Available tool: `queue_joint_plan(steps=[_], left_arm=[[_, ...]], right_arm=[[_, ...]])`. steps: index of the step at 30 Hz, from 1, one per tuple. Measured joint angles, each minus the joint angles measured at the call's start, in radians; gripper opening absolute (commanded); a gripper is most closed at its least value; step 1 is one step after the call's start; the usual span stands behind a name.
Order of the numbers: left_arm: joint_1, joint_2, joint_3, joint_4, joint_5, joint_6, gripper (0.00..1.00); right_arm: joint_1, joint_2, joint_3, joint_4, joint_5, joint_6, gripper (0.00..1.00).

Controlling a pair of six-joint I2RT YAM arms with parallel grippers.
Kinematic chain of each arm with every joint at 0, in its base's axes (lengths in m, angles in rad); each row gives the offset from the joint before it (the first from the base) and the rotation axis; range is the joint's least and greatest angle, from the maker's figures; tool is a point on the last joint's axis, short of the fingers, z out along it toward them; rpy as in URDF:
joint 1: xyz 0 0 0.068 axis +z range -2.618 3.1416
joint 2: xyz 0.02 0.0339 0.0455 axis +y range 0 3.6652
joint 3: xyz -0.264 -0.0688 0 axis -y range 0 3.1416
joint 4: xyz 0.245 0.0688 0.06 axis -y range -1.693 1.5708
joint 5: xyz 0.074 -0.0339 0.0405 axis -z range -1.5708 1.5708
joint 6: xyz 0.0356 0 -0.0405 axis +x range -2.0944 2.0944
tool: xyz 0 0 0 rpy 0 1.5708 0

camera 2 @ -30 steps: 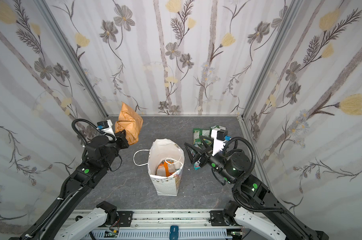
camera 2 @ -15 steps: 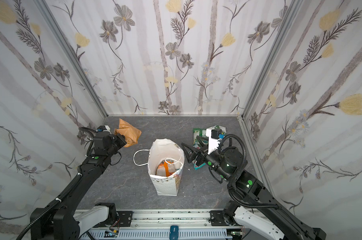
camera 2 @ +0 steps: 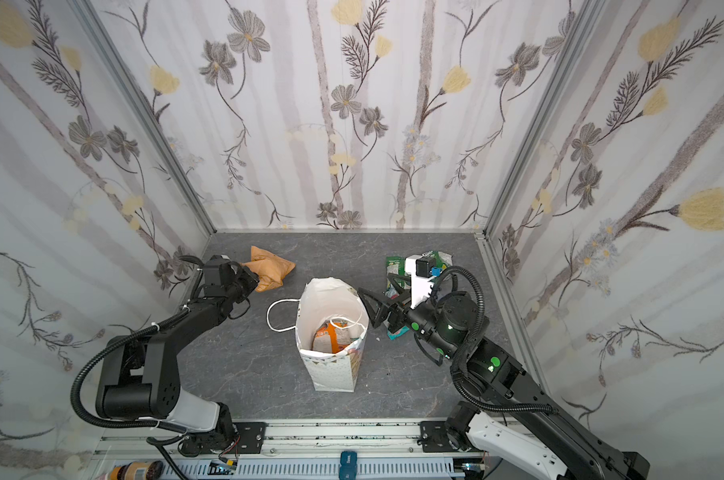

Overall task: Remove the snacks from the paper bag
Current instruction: 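Carry the orange paper bag with the left gripper onto the table and release it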

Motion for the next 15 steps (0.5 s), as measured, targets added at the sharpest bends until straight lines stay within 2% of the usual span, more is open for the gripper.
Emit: queue_joint_plan(steps=[8,15], left_arm=[[0.000,0.132,0.029,-0.006,-0.005,-0.009,0.01],[0.000,0.164,0.007,-0.042,-0.031,-0.005,0.21]], right_arm=[[-0.001,-0.017,-0.021,0.000,-0.001,0.009,1.00],[-0.001,-0.037,-0.027,-0.007,-0.008,0.030,1.00]])
